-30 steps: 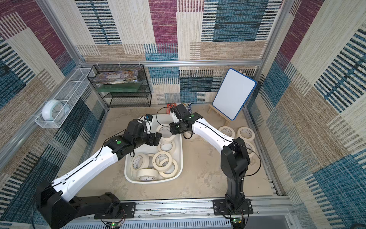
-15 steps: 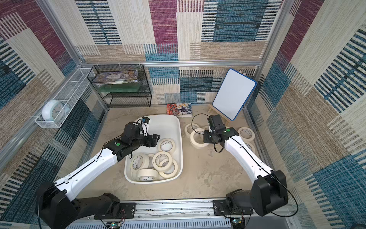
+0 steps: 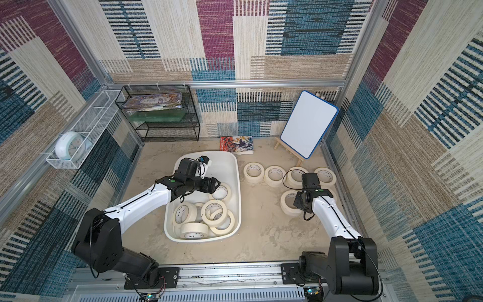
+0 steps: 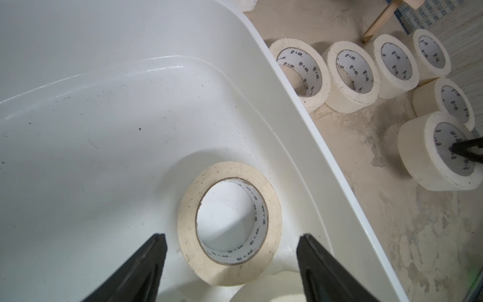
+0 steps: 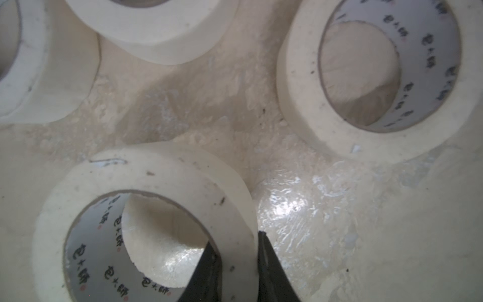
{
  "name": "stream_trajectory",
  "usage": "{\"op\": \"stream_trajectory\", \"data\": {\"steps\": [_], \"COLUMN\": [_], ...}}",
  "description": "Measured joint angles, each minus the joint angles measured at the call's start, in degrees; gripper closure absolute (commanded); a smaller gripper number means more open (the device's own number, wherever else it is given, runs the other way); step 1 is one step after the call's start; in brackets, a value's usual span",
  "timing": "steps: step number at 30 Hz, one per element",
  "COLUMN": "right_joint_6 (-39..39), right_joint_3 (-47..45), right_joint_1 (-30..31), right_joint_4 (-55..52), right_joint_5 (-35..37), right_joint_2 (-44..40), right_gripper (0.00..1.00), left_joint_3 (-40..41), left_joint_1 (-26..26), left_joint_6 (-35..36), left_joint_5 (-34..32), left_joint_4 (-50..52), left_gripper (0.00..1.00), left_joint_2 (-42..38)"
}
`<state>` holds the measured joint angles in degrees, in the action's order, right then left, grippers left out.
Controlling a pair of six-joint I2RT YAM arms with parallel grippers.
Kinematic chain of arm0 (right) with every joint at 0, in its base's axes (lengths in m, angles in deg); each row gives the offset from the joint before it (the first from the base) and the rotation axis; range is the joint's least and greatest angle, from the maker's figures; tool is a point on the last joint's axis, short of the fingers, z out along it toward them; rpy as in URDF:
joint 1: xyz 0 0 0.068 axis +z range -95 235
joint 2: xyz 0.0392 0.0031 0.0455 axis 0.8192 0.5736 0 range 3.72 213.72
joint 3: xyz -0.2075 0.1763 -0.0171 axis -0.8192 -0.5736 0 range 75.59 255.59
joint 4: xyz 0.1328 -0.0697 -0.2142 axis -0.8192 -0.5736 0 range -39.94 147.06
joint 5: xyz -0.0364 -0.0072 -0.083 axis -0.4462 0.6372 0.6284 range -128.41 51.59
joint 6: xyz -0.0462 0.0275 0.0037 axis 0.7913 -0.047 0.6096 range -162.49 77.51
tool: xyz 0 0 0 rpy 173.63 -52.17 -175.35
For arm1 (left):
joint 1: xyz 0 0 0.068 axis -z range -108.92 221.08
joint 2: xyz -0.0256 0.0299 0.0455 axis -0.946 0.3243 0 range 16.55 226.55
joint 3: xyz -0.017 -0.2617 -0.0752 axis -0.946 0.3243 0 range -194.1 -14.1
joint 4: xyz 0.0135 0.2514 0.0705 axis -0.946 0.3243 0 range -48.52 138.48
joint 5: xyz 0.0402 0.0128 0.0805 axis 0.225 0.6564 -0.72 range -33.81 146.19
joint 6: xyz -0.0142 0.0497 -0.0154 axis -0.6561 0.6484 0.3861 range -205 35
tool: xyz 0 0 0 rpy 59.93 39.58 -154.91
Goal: Take out the art tape in the storage box
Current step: Place the art tape at the center of the board.
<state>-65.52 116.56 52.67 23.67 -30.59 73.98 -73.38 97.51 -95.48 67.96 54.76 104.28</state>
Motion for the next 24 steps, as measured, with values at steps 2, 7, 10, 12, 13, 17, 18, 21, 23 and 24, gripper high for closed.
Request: {"op": "stream_trajectory", "data": {"steps": [2,7,10,12,13,17,18,21,23,24], "right_joint_6": [0.0,0.8,1.4,1.7,2.0,2.6,2.6,3.1,3.2,3.2], "right_joint_3": [-0.5,0.8,1.9,2.5,2.8,2.9,2.9,2.9,3.0,3.1], "right_joint_1": [-2.0,-5.5,-7.3,-7.9,-8.0,-8.2,-8.2,-8.2,-8.2,-8.2], "right_joint_4": [1.3,5.0,6.7,7.2,7.5,9.0,9.4,10.1,10.2,10.1], "right_joint_5": [-0.5,-0.3,-0.1,0.0,0.1,0.1,0.1,-0.2,-0.2,-0.2], "right_joint_2": [0.3,5.0,8.4,10.2,11.0,12.5,12.5,12.1,11.0,10.2], "right_gripper": [1.0,1.0,1.0,1.0,1.0,0.5,0.44,0.32,0.3,0.29], "left_joint_3": [-0.1,-1.0,-1.2,-1.2,-1.2,-0.9,-0.7,-0.6,-0.6,-0.7], "left_joint_1": [-0.2,-0.7,-0.8,-0.8,-0.8,-0.8,-0.8,-0.8,-0.8,-0.8], "left_joint_6": [0.0,0.2,0.2,0.0,-0.1,-0.5,-0.5,-0.9,-0.9,-0.9], "left_joint_5": [0.6,1.9,2.1,1.6,1.4,0.3,0.1,0.0,0.0,0.1], "left_joint_4": [-0.1,-0.3,-0.3,-0.2,-0.1,0.3,0.3,0.5,0.5,0.6], "left_gripper": [0.16,0.17,0.16,0.16,0.16,0.15,0.15,0.15,0.15,0.15], "left_joint_2": [1.1,3.1,3.6,3.5,3.5,3.0,2.8,2.9,3.3,3.5]}}
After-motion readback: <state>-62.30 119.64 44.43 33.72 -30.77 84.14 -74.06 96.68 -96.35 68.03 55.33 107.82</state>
